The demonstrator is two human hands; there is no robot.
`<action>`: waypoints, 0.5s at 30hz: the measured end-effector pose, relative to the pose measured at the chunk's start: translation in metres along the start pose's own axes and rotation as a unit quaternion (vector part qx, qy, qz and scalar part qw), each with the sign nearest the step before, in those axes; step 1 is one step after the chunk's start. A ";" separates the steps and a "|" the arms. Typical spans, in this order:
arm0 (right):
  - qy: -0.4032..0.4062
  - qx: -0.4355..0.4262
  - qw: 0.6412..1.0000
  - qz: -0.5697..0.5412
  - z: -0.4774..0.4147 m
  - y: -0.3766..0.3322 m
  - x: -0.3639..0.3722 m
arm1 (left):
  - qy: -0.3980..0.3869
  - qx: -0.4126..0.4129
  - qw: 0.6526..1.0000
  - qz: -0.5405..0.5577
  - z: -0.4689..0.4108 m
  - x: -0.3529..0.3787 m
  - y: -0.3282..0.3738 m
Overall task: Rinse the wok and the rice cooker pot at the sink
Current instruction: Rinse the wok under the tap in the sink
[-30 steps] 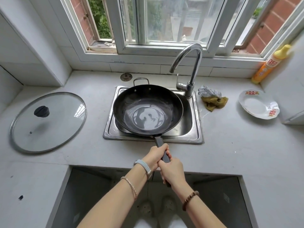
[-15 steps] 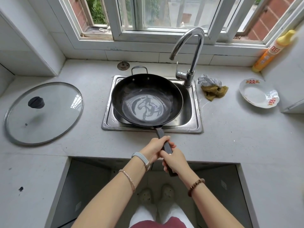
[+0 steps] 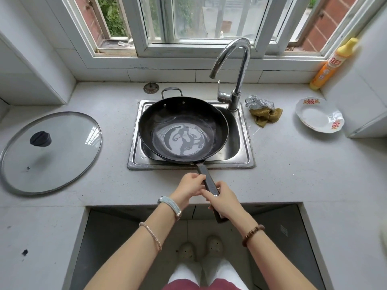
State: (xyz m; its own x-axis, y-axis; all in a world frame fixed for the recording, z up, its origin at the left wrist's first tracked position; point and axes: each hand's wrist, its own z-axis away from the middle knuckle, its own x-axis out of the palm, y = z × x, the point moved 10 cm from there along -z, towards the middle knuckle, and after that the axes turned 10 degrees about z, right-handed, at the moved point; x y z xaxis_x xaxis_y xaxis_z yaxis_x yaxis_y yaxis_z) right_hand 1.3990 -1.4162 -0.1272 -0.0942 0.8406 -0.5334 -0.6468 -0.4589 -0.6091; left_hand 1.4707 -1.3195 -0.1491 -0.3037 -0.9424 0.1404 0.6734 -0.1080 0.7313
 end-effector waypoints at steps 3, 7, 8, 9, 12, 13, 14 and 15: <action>0.044 -0.025 0.998 0.032 0.000 -0.010 -0.016 | 0.034 0.058 0.995 -0.067 0.006 -0.023 0.020; 0.113 -0.065 0.991 0.011 -0.002 -0.025 -0.041 | 0.072 0.201 0.964 -0.156 0.028 -0.046 0.073; 0.134 -0.086 0.987 0.003 -0.002 -0.032 -0.049 | 0.075 0.240 0.950 -0.187 0.034 -0.048 0.088; 0.152 -0.108 0.982 -0.009 -0.002 -0.039 -0.057 | 0.080 0.273 0.932 -0.223 0.041 -0.049 0.102; 0.185 -0.158 0.969 -0.049 0.000 -0.059 -0.084 | 0.123 0.344 0.871 -0.328 0.053 -0.053 0.134; 0.195 -0.172 0.964 -0.052 0.000 -0.065 -0.094 | 0.135 0.361 0.855 -0.347 0.057 -0.054 0.142; 0.206 -0.185 0.960 -0.051 0.000 -0.070 -0.104 | 0.144 0.377 0.842 -0.358 0.059 -0.055 0.150; 0.214 -0.195 0.956 -0.048 -0.003 -0.074 -0.113 | 0.150 0.392 0.831 -0.366 0.062 -0.054 0.157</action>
State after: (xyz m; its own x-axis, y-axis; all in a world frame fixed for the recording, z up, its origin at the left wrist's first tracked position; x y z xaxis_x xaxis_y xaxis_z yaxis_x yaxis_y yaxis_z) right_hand 1.4597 -1.4776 -0.0232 0.3234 0.7276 -0.6050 -0.2978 -0.5286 -0.7949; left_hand 1.5508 -1.2658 -0.0004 -0.1776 -0.7639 -0.6204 -0.2989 -0.5588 0.7736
